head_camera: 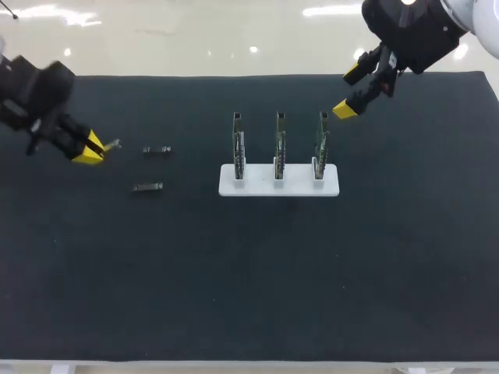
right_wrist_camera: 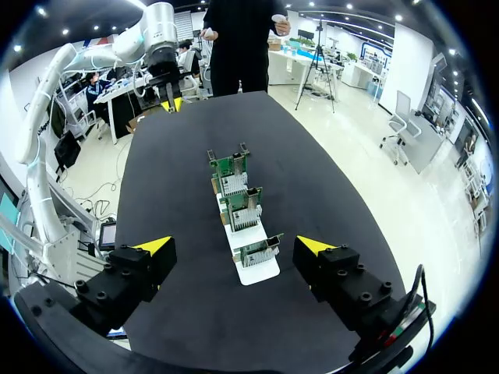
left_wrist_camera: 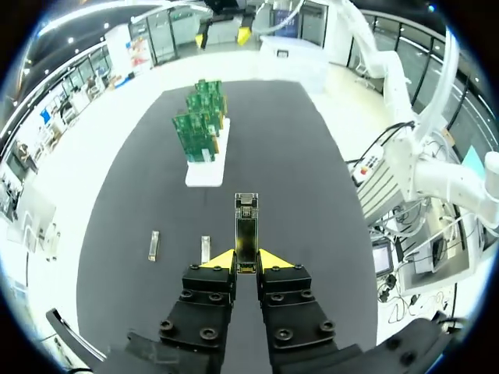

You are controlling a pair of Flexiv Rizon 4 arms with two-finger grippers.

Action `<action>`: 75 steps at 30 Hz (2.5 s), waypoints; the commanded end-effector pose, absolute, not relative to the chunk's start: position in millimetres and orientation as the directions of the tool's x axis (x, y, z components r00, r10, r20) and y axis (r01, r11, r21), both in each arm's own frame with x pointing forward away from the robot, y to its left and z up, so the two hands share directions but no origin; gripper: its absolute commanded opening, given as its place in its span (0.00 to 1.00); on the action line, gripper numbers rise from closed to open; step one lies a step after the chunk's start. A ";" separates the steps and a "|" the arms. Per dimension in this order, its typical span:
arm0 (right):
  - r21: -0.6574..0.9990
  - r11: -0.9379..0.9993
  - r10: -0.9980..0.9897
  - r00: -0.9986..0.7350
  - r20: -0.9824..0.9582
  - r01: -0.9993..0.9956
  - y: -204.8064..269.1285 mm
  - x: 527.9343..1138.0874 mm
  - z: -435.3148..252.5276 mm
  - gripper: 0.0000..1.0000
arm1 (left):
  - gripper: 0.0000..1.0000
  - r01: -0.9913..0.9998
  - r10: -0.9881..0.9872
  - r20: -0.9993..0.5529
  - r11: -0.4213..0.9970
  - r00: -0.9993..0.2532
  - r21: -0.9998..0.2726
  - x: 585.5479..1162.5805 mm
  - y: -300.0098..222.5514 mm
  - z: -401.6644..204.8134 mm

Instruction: Pick up the optical module with the left hand, and insert it into the network port with the right hand.

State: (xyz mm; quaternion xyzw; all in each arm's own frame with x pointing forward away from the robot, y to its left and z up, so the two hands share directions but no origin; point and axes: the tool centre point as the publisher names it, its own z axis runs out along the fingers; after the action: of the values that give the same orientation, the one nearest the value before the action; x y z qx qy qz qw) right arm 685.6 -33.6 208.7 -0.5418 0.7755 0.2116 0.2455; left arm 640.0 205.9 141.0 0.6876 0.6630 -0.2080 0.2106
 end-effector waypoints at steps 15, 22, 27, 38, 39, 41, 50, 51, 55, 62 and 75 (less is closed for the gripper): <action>0.061 0.324 -0.736 -0.292 -0.611 -0.944 -33.7 684.9 208.6 1.00 | 0.00 0.999 0.795 -0.605 -0.036 0.037 0.013 640.7 210.3 140.3; 0.061 0.324 -0.736 -0.292 -0.611 -0.944 -33.7 684.9 208.6 1.00 | 0.00 0.988 0.629 -0.763 -0.056 0.149 0.146 644.6 194.1 152.3; 0.061 0.324 -0.736 -0.292 -0.611 -0.944 -33.7 684.9 208.6 1.00 | 0.00 0.980 0.507 -0.839 -0.086 0.196 0.177 653.4 176.0 159.6; 0.061 0.324 -0.736 -0.292 -0.611 -0.944 -33.7 684.9 208.6 1.00 | 0.00 0.970 0.283 -0.930 -0.131 0.233 0.203 671.5 126.8 165.6; 0.061 0.324 -0.736 -0.292 -0.611 -0.944 -33.7 684.9 208.6 1.00 | 0.00 0.971 0.274 -0.934 -0.128 0.228 0.200 672.8 121.4 165.6; 0.061 0.324 -0.736 -0.292 -0.611 -0.944 -33.7 684.9 208.6 1.00 | 0.00 0.972 0.264 -0.938 -0.127 0.223 0.196 675.5 111.3 166.1; 0.061 0.324 -0.736 -0.292 -0.611 -0.944 -33.7 684.9 208.6 1.00 | 0.00 0.983 0.215 -0.963 -0.121 0.161 0.137 678.4 69.6 172.2; 0.061 0.324 -0.736 -0.292 -0.611 -0.944 -33.7 684.9 208.6 1.00 | 0.00 0.985 0.220 -0.964 -0.118 0.151 0.128 677.8 64.9 172.4; 0.061 0.324 -0.736 -0.292 -0.611 -0.944 -33.7 684.9 208.6 1.00 | 0.00 0.987 0.218 -0.966 -0.104 0.142 0.122 675.9 46.5 174.7; 0.061 0.324 -0.736 -0.292 -0.611 -0.944 -33.7 684.9 208.6 1.00 | 0.00 0.991 0.192 -0.975 -0.090 0.115 0.100 674.7 18.5 183.1; 0.061 0.324 -0.736 -0.292 -0.611 -0.944 -33.7 684.9 208.6 1.00 | 0.00 0.985 0.154 -0.982 -0.152 0.108 0.084 675.9 -16.9 178.1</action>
State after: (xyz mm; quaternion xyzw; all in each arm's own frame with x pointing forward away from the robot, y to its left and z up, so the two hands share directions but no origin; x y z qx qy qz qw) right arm 685.6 -33.6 208.7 -0.5418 0.7755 0.2116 0.2455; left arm 664.5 -9.3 182.4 0.5942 0.4815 -0.4640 0.4470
